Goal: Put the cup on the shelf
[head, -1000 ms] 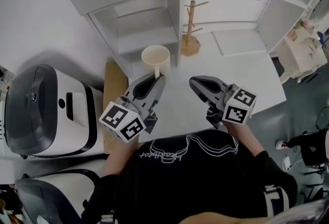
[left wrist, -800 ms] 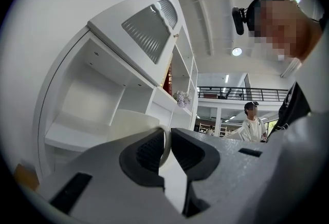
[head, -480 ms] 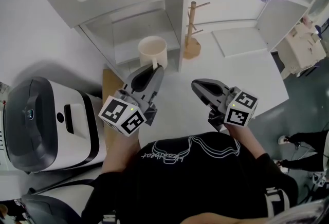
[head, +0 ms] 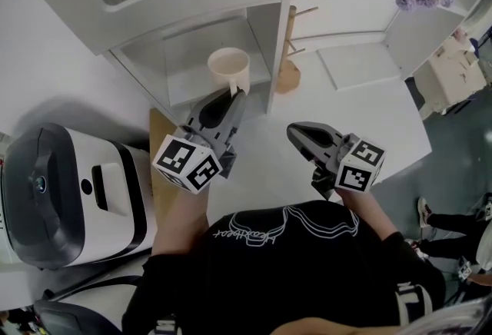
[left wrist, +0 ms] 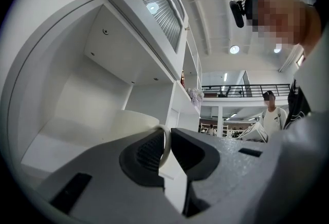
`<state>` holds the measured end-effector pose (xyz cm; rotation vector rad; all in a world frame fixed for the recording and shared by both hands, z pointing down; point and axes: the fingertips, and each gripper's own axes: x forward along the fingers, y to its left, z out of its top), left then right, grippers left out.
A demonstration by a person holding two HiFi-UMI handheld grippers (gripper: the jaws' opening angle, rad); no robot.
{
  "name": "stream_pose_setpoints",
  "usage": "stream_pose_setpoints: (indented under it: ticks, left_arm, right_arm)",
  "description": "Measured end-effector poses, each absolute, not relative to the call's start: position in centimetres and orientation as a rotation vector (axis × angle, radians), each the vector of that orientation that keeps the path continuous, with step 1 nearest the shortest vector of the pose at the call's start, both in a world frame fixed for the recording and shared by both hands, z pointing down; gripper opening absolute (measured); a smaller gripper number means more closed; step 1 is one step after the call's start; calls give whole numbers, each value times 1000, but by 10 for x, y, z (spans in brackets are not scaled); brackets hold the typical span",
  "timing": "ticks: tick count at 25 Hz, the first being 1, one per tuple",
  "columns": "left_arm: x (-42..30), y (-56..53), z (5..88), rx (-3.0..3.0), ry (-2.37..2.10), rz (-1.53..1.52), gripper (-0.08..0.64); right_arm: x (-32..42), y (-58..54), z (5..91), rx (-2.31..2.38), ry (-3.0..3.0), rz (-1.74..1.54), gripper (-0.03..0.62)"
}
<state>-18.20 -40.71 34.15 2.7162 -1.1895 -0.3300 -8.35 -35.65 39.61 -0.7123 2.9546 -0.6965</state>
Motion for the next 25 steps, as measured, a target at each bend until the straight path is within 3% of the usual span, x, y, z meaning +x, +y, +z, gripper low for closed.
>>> stream_pose_setpoints:
  ticks: [25]
  left_arm:
    - [-187,-473,360,2667,-1254,-217,47]
  right_arm:
    - [-77,-363,420,-754,2922,-779,6]
